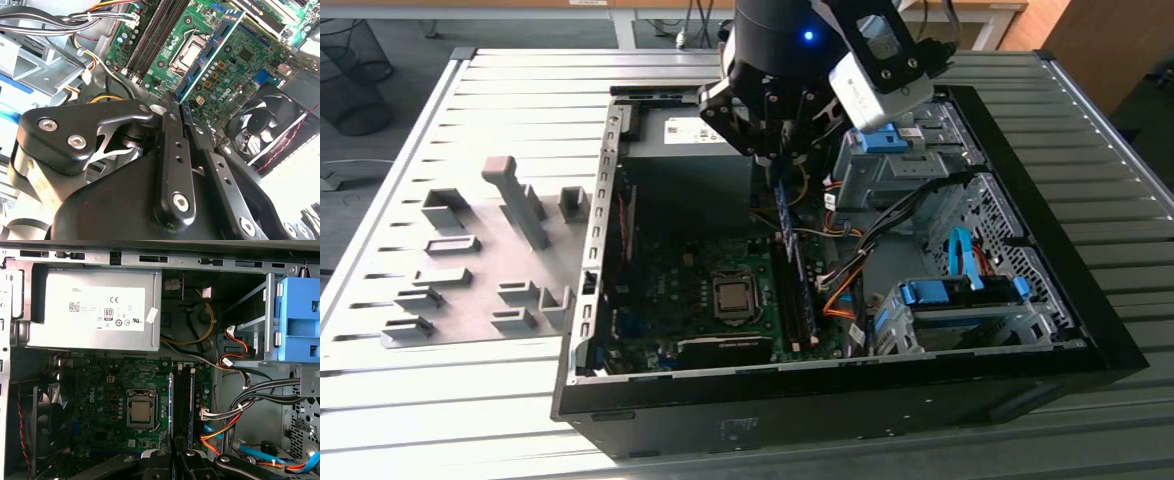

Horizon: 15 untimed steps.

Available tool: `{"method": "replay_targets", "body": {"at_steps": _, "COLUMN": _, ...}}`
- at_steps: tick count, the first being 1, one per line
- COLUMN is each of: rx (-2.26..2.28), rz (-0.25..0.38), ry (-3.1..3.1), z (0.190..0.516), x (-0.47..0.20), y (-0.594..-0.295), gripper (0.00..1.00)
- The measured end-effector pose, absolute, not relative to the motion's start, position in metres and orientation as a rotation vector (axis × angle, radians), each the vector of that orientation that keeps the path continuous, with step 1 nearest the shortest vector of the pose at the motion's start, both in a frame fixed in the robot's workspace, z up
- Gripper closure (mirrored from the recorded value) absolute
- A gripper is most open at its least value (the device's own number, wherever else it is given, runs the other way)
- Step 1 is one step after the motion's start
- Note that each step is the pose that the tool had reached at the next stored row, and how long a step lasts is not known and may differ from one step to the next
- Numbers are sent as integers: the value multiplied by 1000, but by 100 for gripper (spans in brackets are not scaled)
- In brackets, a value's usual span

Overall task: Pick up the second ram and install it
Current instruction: 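Insert the second ram into the second slot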

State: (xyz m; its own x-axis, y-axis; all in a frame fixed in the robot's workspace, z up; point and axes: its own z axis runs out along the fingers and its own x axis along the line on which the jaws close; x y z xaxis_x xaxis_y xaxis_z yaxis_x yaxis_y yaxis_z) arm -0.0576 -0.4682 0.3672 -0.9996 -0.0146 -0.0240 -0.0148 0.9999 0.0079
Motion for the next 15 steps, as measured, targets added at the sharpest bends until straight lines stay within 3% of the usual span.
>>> {"method": "replay_targets", "body": {"at_steps": 15, "rx": -23, "rz": 13, "ry": 3118, "z": 360, "x": -58, "y": -468, "gripper": 86}}
